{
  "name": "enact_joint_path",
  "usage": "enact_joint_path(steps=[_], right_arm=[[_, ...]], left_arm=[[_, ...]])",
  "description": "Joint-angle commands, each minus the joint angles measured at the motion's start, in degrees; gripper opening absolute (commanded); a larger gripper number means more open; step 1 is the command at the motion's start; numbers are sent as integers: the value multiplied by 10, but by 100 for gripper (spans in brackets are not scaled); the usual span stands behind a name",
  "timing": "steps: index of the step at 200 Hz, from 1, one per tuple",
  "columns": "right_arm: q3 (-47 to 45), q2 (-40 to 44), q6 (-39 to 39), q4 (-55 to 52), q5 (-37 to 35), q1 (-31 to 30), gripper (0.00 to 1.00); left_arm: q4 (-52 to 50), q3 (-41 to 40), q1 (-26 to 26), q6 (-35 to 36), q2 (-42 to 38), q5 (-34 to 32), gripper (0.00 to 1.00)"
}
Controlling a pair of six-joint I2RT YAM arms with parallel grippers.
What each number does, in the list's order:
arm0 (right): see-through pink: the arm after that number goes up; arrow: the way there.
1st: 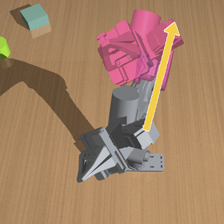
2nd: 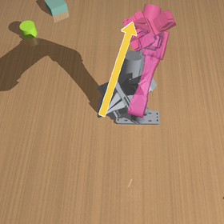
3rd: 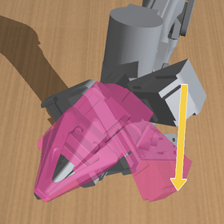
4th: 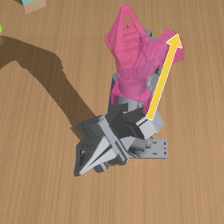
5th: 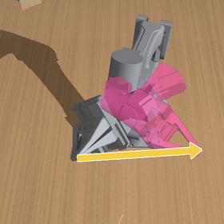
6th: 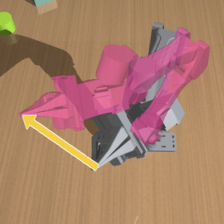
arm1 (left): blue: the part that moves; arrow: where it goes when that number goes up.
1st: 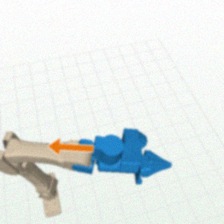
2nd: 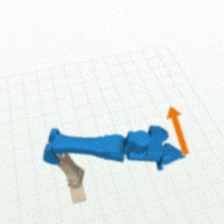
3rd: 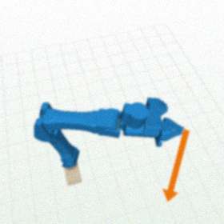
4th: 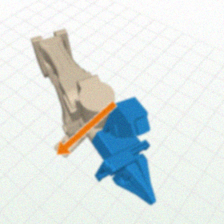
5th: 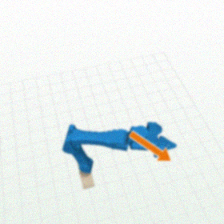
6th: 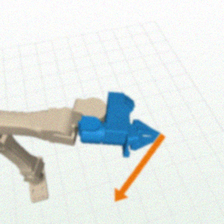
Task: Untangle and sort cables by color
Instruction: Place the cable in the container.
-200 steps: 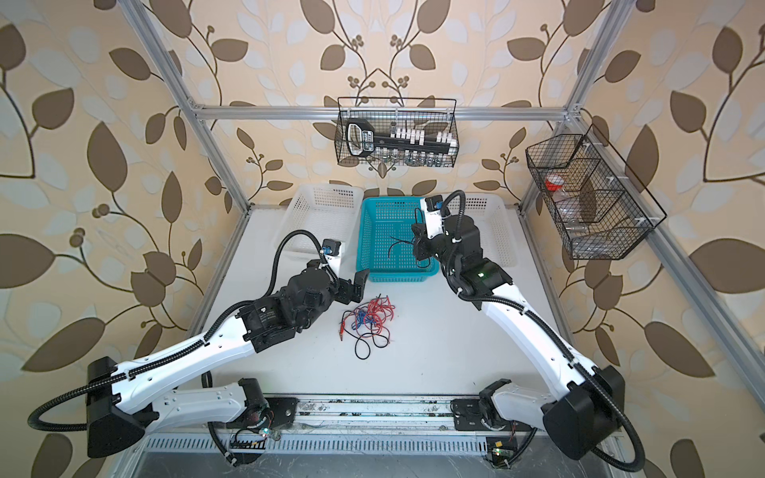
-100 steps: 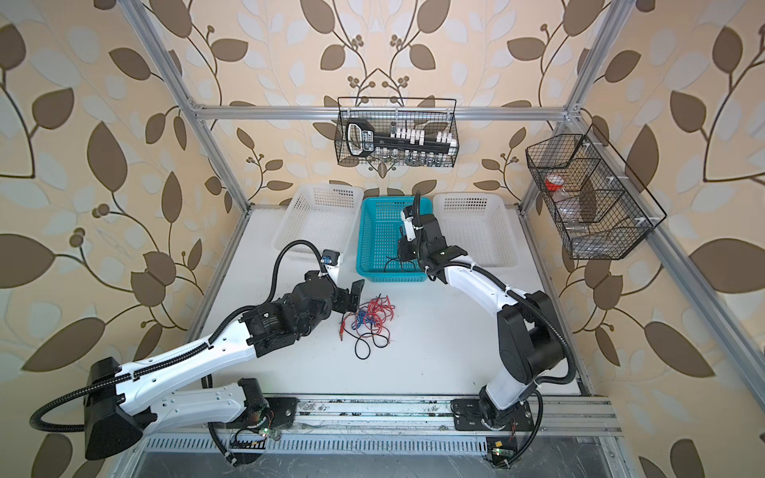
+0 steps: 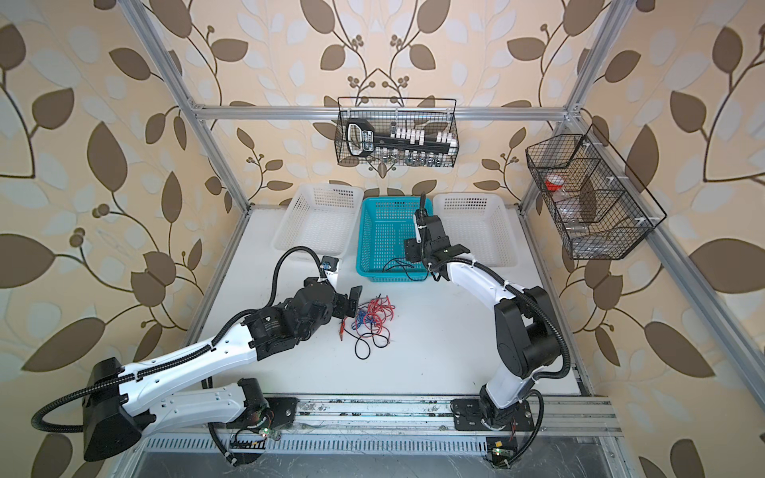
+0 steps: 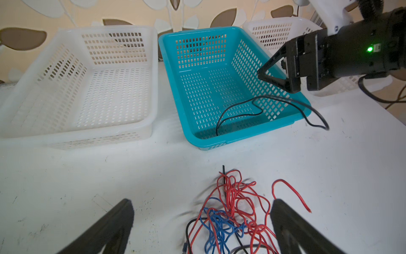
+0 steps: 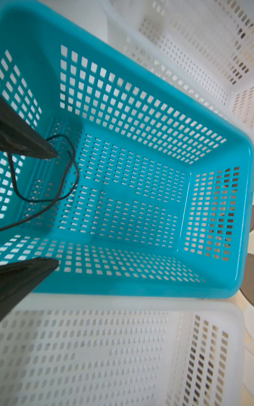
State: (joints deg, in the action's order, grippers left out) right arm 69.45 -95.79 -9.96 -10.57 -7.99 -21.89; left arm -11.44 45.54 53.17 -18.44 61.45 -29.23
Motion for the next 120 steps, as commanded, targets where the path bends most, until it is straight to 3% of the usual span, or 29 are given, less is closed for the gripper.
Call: enact_joint_path(steps=[1,27,57,120], right_arm=[[-2,34,12,-21,-36,7,74],[6,44,20,-35,-59,15,74],[-6,72,20,-38,-39,16,75],[-140,187,-18,-43,9,-3,74]], left_arm=[[6,-6,-5,-18,-15,-22,99],[6,-9,-5,-21,-17,-19,99],[7,-13,-6,-25,-17,-18,99],[9,-10,-6,-25,-5,-14,99]])
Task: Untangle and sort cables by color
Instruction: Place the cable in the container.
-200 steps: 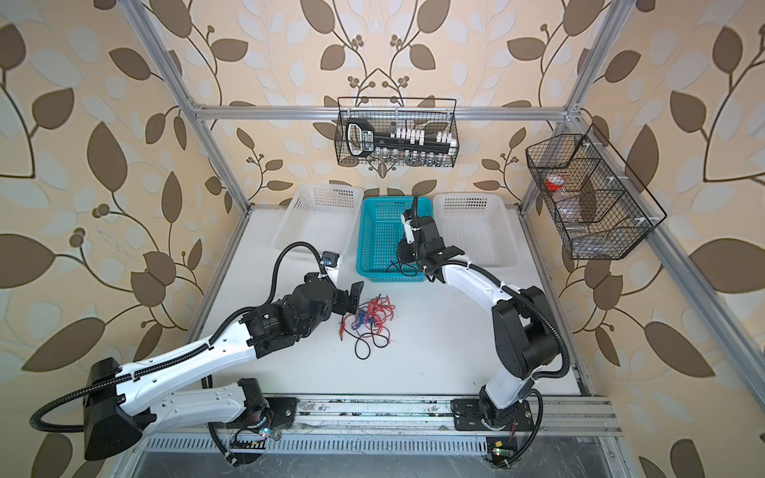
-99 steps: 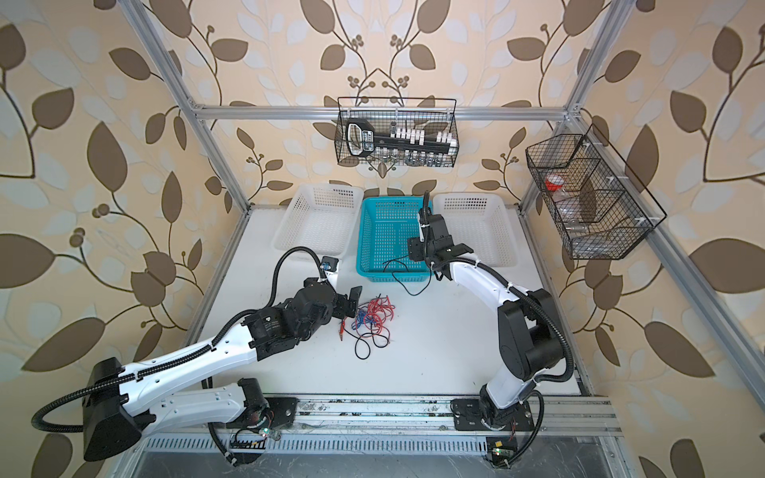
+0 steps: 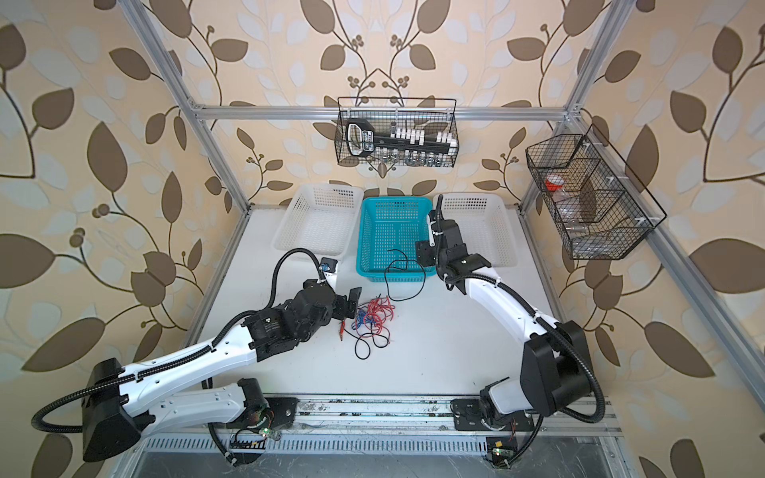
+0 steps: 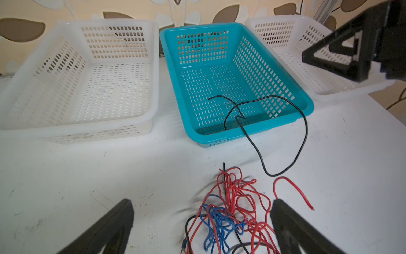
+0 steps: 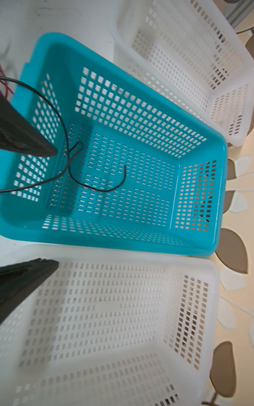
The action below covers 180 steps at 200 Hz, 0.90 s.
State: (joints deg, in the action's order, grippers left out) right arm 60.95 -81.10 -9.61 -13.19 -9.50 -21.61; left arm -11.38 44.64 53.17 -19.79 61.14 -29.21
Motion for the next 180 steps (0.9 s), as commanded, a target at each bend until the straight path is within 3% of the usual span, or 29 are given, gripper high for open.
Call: enact_joint_path(steps=[1,55,143,162,180], right_arm=[[-59,43,-23,-17,24,-6,74],[-183,134,-64,8,60,-8,71],[-216,46,-97,108,127,-10,55],[-214,27,-99,122,134,-10,45],[-210,18,-101,127,145,-10,22]], left_arm=[[8,-1,-7,-11,-1,-14,99],[10,-1,-8,-15,9,-6,99],[2,-4,-9,-27,11,-3,99],[0,-3,-9,-26,12,-5,99],[-4,0,-9,-26,15,-6,99]])
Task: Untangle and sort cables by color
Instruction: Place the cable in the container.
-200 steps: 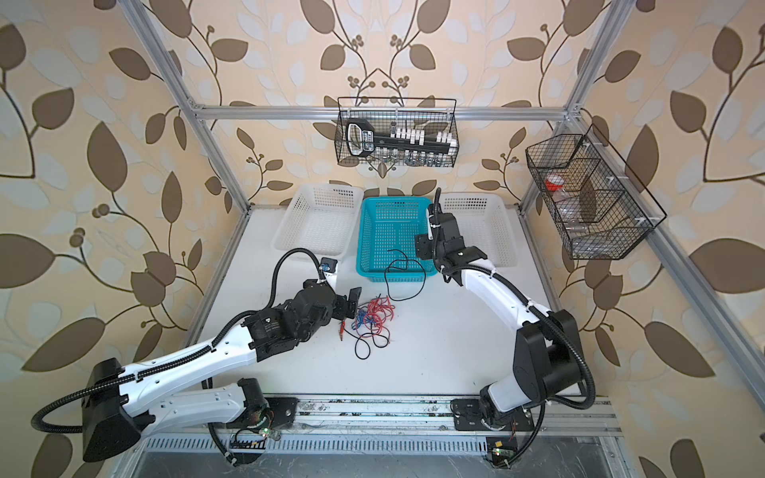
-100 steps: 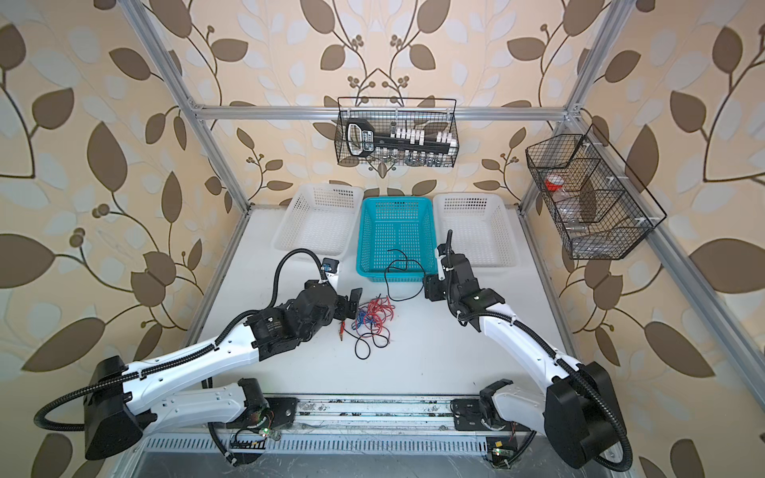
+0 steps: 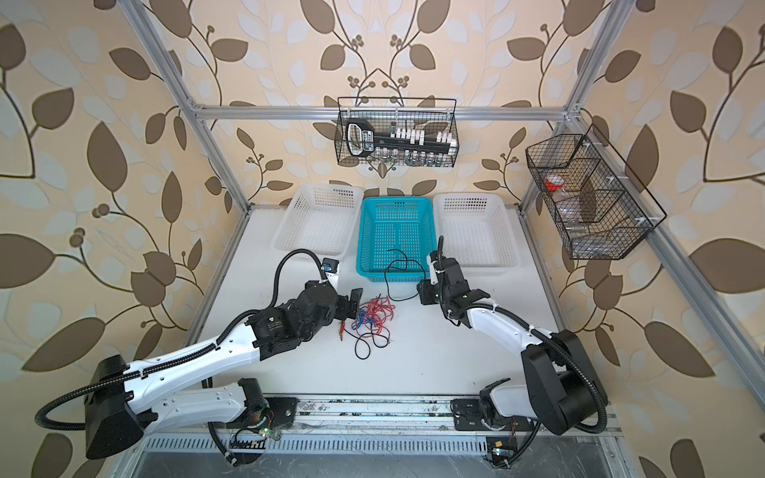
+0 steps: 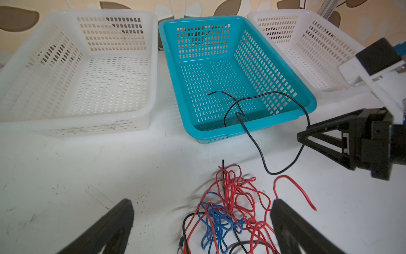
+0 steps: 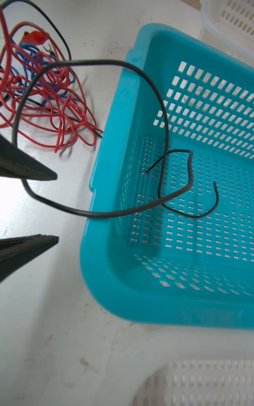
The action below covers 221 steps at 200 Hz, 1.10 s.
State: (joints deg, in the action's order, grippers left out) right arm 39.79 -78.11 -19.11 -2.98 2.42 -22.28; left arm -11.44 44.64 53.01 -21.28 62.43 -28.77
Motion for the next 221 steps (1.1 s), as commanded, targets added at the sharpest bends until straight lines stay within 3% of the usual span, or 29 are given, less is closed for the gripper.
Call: enact_joint_path(steps=[1,11,27,93,187,221], right_arm=[[1,-12,-6,25,26,-3,21],[1,-9,-5,25,33,-5,9],[0,8,2,13,28,-11,0],[41,89,41,-40,-25,-15,0],[260,-144,75,-14,-41,21,0],[279,-190,72,-21,-45,22,20]], left_arm=[[-3,0,-8,-11,2,-10,99],[-6,1,-8,-10,4,-11,99],[-7,2,-9,-10,7,-13,99],[0,0,-12,-12,8,-1,99],[-17,-8,-13,-21,-6,-9,99],[-20,-8,-15,-20,-5,-12,99]])
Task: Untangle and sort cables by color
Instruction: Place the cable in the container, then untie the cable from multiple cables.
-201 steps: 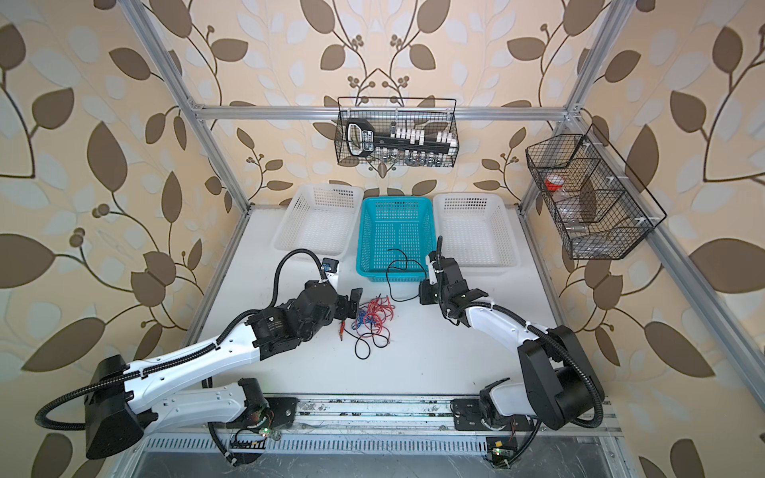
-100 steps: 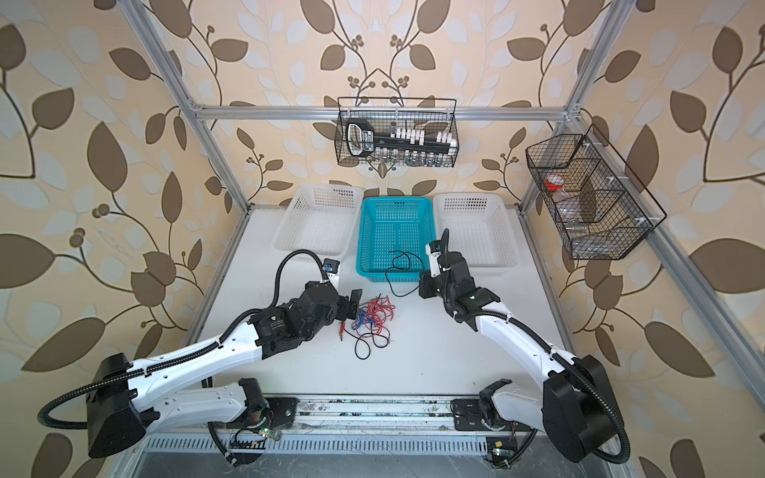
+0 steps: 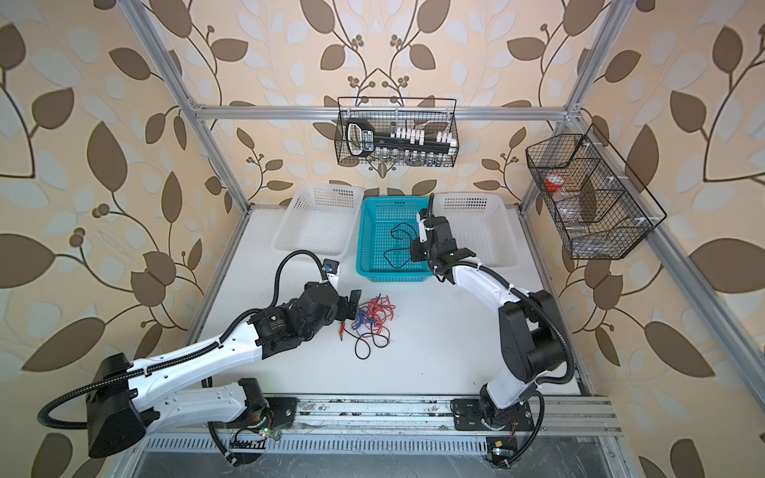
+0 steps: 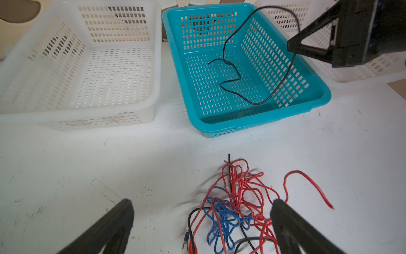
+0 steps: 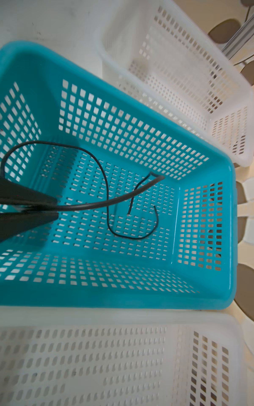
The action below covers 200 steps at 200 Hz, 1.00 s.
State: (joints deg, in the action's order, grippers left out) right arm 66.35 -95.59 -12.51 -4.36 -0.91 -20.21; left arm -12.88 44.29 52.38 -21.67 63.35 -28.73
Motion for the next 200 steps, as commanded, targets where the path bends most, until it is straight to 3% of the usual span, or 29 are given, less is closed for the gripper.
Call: enact_joint_path(steps=[1,27,42,88,126,200], right_arm=[[14,-15,6,-8,-12,1,20],[-8,1,6,-4,-13,1,43],[-22,22,7,-5,-14,1,48],[-83,122,18,-33,-25,-23,49],[-145,206,36,-73,-77,-110,50],[-253,312,-46,-91,-130,-267,53]], left_arm=[[-5,-5,-9,-16,-14,-12,99],[-7,-7,-11,-14,-15,-13,99],[-8,-8,-13,-14,-15,-11,99],[-8,-18,-15,-28,-17,-4,99],[-21,-29,-16,-52,-19,4,99],[-56,-42,-16,-104,-39,16,99]])
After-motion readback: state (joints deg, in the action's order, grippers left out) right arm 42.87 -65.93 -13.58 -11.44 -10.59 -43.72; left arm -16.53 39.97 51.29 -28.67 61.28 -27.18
